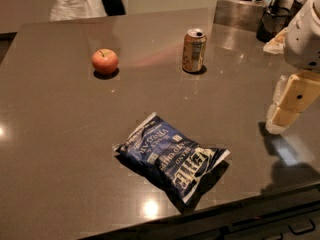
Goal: Move orange can near blue chip bag
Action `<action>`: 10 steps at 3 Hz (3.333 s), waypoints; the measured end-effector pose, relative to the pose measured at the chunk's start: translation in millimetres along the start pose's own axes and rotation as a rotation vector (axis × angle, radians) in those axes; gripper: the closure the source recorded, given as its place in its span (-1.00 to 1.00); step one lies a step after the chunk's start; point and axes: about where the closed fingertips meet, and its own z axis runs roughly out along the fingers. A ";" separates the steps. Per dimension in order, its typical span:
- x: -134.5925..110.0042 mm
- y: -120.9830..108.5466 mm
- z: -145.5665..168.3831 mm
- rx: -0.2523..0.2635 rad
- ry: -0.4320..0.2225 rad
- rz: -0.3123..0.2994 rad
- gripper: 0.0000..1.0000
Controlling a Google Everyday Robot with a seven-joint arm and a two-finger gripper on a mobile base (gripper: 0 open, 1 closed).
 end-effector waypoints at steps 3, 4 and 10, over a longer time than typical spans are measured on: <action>-25.5 -16.3 5.2 -0.007 -0.081 0.030 -1.00; -43.1 -38.5 16.1 -0.001 -0.169 0.111 -1.00; -110.5 -208.2 125.9 0.183 -0.470 0.565 -1.00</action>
Offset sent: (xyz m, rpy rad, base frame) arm 0.0114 0.0146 0.0017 0.0361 0.0388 0.0210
